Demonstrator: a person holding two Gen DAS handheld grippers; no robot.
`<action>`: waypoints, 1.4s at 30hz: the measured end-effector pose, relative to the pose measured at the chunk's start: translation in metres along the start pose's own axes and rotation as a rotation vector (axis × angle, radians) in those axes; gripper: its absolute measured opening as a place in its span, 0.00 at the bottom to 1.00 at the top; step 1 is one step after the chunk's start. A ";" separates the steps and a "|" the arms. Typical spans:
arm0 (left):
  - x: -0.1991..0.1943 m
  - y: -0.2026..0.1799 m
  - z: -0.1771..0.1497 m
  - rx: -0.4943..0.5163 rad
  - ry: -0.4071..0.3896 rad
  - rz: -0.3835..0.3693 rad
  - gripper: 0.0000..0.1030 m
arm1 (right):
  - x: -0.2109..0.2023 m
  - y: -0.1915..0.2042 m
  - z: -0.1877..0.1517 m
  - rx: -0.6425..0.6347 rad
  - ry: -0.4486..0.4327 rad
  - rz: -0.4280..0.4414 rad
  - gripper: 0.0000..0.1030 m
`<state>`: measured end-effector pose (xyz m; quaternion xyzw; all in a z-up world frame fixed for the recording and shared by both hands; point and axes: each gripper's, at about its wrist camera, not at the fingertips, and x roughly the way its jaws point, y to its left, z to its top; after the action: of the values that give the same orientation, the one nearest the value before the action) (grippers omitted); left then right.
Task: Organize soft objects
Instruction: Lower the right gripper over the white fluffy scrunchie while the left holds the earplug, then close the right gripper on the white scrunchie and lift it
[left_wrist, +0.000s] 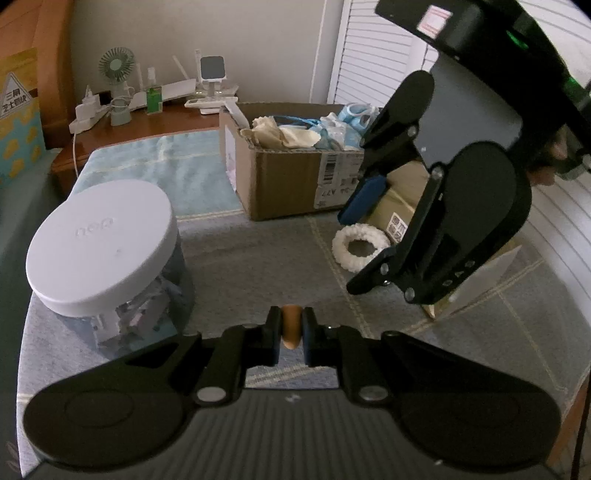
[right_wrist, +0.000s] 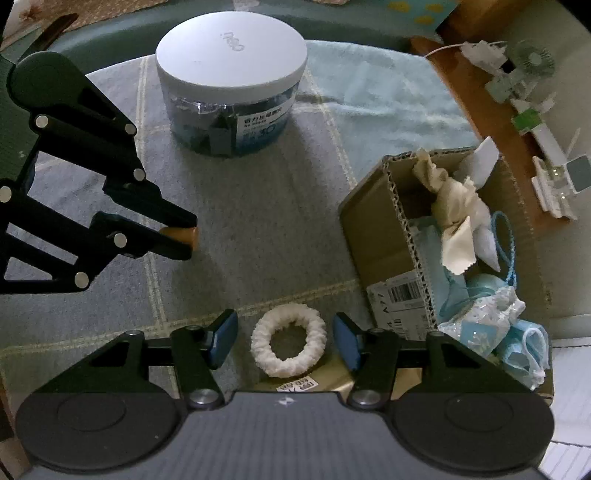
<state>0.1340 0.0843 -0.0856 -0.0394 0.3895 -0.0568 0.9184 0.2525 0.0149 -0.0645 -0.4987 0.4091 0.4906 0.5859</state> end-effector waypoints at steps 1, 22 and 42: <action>0.000 0.000 0.000 0.001 0.000 -0.002 0.09 | 0.001 -0.001 0.001 -0.003 0.006 0.006 0.59; -0.003 0.001 -0.002 0.004 0.005 0.003 0.09 | -0.003 -0.002 0.001 0.025 -0.011 0.041 0.41; -0.026 0.003 -0.010 0.037 -0.009 -0.007 0.09 | -0.051 0.056 -0.027 0.260 -0.194 0.021 0.40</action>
<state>0.1093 0.0904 -0.0745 -0.0238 0.3841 -0.0669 0.9206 0.1881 -0.0189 -0.0296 -0.3647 0.4160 0.4854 0.6770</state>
